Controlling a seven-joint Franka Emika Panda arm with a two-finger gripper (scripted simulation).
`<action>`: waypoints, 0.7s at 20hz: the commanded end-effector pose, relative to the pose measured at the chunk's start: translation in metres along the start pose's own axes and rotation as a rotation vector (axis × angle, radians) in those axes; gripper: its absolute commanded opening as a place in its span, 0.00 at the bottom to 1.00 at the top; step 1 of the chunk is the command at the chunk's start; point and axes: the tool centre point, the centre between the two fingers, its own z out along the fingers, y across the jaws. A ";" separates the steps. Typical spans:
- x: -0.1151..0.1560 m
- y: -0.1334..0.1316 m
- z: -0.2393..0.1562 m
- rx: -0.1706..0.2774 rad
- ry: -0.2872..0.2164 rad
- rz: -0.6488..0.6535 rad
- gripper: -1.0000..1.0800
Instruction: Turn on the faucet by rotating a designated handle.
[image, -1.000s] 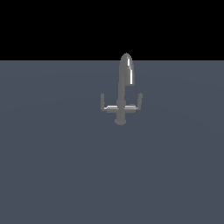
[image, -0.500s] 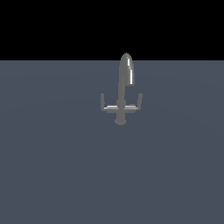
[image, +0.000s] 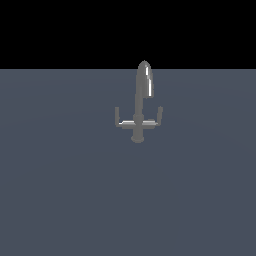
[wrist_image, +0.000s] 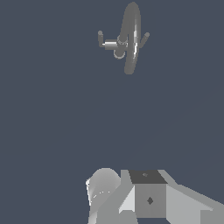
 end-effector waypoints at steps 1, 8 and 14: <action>0.003 0.001 0.001 -0.010 -0.008 -0.026 0.00; 0.016 0.006 0.004 -0.055 -0.049 -0.147 0.00; 0.033 0.012 0.008 -0.107 -0.107 -0.305 0.00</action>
